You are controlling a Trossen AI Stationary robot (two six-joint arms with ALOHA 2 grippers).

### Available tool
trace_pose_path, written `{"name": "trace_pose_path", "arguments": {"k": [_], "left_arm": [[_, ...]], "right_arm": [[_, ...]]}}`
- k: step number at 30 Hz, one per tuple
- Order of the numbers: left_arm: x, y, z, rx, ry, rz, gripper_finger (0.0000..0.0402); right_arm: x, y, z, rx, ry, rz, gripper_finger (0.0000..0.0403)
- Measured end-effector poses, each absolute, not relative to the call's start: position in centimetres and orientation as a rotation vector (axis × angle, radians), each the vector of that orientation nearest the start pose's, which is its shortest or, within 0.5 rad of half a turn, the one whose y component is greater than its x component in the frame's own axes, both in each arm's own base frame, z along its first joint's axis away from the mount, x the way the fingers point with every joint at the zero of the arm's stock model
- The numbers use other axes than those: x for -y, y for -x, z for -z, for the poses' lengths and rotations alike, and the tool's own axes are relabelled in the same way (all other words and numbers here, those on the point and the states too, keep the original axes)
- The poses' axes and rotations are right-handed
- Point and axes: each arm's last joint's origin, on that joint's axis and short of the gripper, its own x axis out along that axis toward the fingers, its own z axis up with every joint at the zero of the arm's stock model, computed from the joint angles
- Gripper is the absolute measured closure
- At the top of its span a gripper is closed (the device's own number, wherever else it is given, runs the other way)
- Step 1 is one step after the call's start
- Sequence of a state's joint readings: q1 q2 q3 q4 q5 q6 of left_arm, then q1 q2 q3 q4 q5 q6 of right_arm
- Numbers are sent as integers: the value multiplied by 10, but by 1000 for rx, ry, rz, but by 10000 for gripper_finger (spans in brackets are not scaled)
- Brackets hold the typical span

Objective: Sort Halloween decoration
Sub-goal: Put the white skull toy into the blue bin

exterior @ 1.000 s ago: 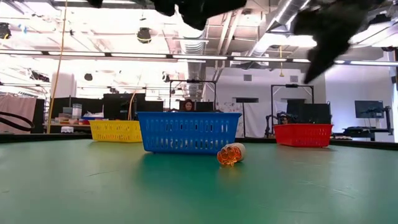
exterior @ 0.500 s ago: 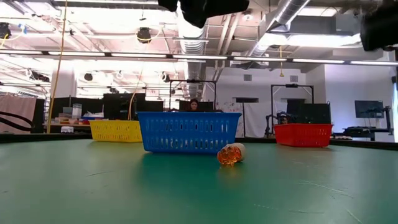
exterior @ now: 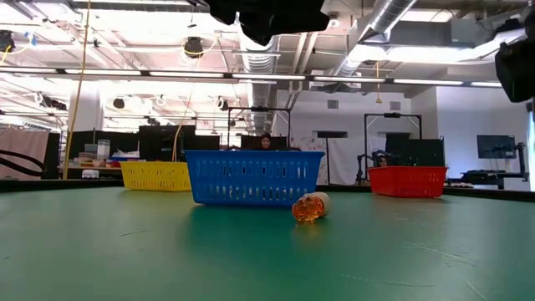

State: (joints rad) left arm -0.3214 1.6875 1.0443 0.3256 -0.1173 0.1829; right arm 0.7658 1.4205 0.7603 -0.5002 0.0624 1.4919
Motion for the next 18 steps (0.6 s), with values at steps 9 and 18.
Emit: {"name": "trace_pose_path", "arguments": {"k": [9, 18], "left_arm": [[116, -356, -236, -297, -248, 233, 231], [116, -355, -235, -311, -249, 235, 231]], "right_arm": [[-186, -196, -154, -1324, -723, 384, 259], [-197, -202, -139, -1349, -662, 422, 263]]}}
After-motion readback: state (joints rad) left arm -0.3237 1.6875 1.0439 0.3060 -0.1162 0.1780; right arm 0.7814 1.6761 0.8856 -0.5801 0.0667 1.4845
